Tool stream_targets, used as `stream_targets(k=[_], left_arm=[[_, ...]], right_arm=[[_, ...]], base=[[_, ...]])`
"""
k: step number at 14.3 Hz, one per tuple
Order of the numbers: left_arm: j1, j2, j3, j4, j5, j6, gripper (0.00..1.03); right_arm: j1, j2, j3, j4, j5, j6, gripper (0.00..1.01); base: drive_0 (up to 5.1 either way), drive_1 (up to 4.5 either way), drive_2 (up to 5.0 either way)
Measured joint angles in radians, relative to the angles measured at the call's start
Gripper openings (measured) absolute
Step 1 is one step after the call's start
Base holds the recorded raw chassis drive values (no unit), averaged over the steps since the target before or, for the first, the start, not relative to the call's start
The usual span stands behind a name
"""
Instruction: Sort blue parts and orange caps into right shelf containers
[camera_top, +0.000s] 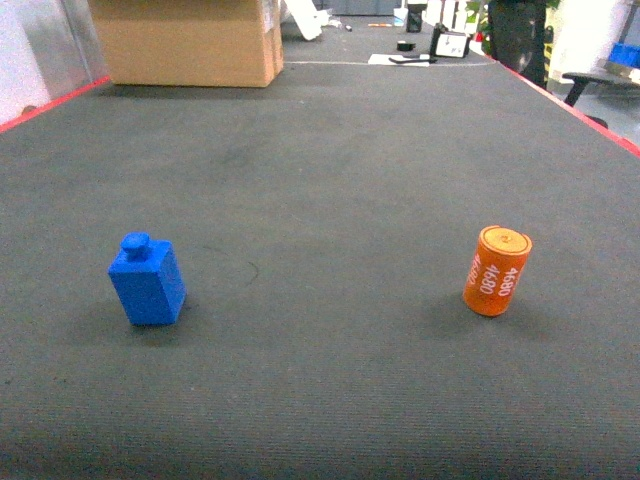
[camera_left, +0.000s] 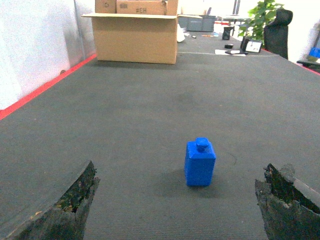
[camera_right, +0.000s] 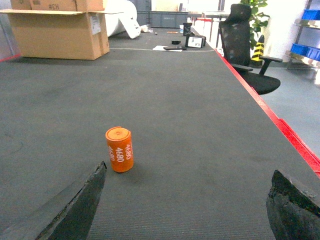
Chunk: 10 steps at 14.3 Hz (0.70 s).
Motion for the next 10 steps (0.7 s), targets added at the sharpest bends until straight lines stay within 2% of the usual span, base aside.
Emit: stream_targets(k=[10], left_arm=[[0.0,0.0,0.0,-0.011,0.002,0.0,0.98]], right_arm=[[0.0,0.0,0.0,-0.01,0.0,0.0,0.98]], base=[[0.0,0.0,0.0]])
